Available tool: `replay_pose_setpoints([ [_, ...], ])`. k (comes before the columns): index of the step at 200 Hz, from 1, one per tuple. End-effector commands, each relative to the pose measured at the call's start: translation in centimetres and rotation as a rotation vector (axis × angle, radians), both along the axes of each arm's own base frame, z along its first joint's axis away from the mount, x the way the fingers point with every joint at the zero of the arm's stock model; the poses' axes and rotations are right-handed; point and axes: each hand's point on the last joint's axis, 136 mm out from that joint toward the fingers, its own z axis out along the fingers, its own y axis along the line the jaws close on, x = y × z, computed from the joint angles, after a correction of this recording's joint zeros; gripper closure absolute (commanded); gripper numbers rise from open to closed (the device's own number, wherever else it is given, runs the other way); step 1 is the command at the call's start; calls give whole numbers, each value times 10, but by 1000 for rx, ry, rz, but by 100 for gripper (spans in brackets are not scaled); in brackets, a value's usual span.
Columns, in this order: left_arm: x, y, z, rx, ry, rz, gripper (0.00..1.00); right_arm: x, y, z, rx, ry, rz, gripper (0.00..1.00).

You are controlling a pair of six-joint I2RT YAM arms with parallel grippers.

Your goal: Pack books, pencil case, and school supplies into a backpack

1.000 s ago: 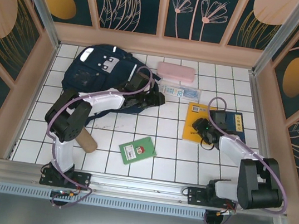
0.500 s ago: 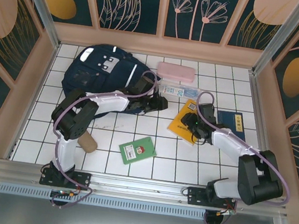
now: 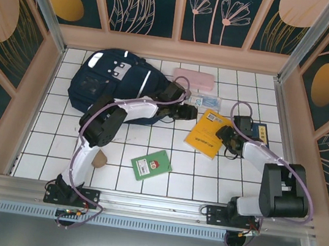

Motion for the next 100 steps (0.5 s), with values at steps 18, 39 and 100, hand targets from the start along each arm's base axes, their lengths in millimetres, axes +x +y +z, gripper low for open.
replay_pose_setpoints([
  [18, -11, -12, -27, 39, 34, -75, 48, 9, 6, -13, 18, -8, 56, 40],
  [39, -16, -11, -38, 57, 57, -80, 49, 13, 12, -16, 32, -3, 83, 41],
  [100, -27, -6, -45, 59, 89, -81, 50, 29, 52, -7, 97, -47, 195, 48],
])
